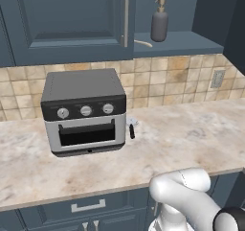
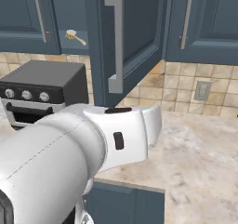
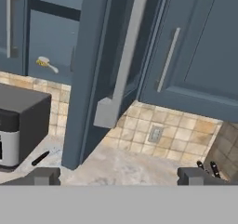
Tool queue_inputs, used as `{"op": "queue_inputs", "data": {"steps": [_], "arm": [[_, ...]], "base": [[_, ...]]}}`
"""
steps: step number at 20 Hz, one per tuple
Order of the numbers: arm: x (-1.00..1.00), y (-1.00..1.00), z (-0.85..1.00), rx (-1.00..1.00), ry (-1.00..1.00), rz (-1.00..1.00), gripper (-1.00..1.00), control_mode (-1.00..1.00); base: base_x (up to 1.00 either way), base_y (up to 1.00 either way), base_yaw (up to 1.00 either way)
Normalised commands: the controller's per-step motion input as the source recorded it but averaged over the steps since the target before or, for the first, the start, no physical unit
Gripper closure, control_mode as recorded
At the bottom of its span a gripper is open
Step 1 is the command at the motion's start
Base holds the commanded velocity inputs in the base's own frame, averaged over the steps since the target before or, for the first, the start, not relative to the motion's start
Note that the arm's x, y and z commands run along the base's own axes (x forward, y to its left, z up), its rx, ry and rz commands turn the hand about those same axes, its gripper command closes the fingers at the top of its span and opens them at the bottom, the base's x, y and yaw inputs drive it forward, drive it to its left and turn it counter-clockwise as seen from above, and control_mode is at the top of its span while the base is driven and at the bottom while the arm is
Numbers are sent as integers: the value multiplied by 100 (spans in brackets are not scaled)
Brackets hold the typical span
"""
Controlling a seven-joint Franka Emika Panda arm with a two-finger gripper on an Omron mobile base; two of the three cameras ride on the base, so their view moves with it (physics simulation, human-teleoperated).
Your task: Pick the dish brush and soap dispenser from the cabinet and place them on the counter.
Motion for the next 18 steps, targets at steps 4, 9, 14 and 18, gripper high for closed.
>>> {"op": "queue_inputs", "data": {"steps": [4, 9, 14, 18], "arm": [[-7, 33, -13, 0, -3, -33, -100, -100], [-2, 31, -21, -1, 0, -34, -100, -100], [-48, 46, -9, -9, -10, -18, -100, -100], [-29, 64, 9, -20, -3, -5, -100, -100]], "base": [[0, 0, 0], [0, 0, 0], [0, 0, 0], [0, 0, 0]]}}
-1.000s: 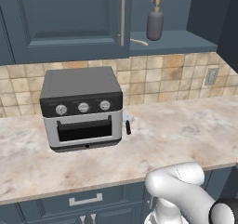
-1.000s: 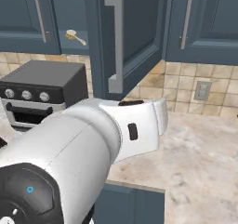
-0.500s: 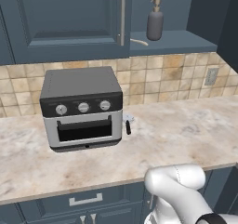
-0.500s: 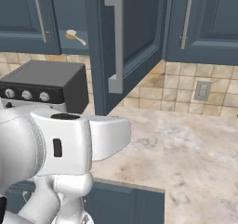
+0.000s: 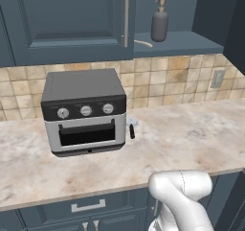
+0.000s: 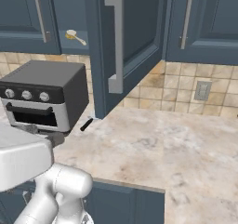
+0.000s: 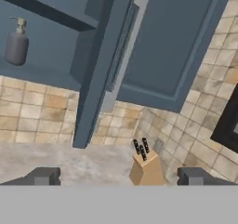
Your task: Pick the dish brush and soap dispenser from the cabinet and place them on the counter.
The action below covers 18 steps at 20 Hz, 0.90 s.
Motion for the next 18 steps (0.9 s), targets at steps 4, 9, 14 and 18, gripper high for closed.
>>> {"op": "queue_inputs", "data": {"steps": [4, 9, 14, 18], "arm": [[0, 90, 6, -28, 19, 8, -100, -100], [12, 87, 11, -25, 25, 4, -100, -100], [34, 73, 0, -26, 34, 2, -100, -100], [63, 29, 6, -25, 42, 0, -100, -100]], "base": [[0, 0, 0], [0, 0, 0], [0, 0, 0], [0, 0, 0]]}}
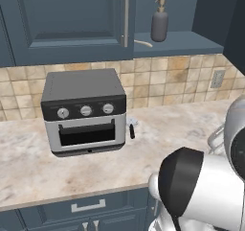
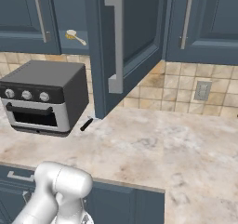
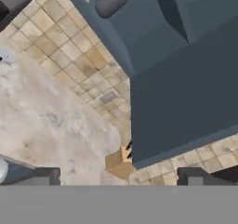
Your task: Pick the dish brush and soap dispenser from the cabinet and place them on the counter.
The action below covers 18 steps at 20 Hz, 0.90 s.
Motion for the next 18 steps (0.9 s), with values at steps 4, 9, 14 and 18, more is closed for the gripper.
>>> {"op": "queue_inputs", "data": {"steps": [4, 9, 14, 18], "arm": [[63, 5, -1, -29, 40, -6, -100, -100], [65, -23, -9, -16, 23, -7, -100, -100], [35, -12, -4, -23, 6, -14, -100, -100], [34, -27, 0, -22, 1, -19, -100, -100]], "base": [[0, 0, 0], [0, 0, 0], [0, 0, 0], [0, 0, 0]]}}
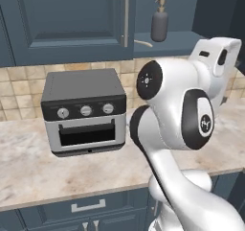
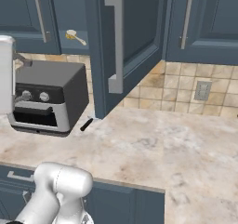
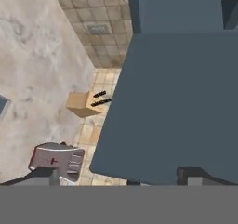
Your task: Pick the dish brush and soap dispenser from the cabinet and place them on the counter.
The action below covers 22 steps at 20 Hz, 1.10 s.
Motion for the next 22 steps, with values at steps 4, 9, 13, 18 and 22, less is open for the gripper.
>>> {"op": "queue_inputs", "data": {"steps": [4, 9, 13, 18, 22], "arm": [[16, -45, -1, -19, 3, -23, -100, -100], [8, -54, 6, -13, 0, -20, -100, -100], [0, -49, 18, -7, 0, -18, -100, -100], [0, -44, 12, -7, 0, -18, -100, -100], [0, -41, 5, -7, 0, -18, -100, -100]], "base": [[0, 0, 0], [0, 0, 0], [0, 0, 0], [0, 0, 0], [0, 0, 0]]}}
